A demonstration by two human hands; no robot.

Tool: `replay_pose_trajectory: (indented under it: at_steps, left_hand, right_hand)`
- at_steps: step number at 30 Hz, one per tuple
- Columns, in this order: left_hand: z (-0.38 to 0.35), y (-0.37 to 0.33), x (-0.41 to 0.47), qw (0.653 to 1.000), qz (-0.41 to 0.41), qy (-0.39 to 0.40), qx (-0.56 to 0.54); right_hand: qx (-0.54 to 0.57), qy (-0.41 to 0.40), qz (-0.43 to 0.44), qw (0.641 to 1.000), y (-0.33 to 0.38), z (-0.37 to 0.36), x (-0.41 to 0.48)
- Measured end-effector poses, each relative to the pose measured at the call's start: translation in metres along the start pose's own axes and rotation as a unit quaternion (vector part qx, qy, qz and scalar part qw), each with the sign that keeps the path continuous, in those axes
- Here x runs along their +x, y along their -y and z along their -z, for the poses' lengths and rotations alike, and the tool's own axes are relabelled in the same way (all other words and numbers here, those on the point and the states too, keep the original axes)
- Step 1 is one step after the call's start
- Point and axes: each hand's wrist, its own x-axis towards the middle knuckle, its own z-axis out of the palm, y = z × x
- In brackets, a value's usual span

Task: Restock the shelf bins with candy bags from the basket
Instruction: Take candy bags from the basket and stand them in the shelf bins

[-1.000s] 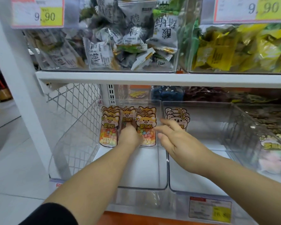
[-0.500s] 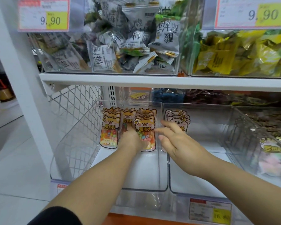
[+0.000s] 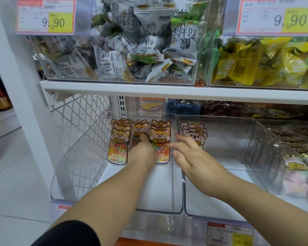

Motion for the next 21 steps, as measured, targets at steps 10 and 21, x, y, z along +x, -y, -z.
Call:
replay_pose_trajectory:
  at_steps: [10,21]
  left_hand:
    - [-0.001,0.006,-0.003,0.998,0.023,0.012,-0.058]
    - [0.016,0.01,-0.006,0.993,0.067,0.043,-0.083]
  right_hand:
    - [-0.003,-0.006,0.004,1.0,-0.001,-0.001,0.001]
    - [0.0,-0.006,-0.003,1.0,0.0,0.0,0.0]
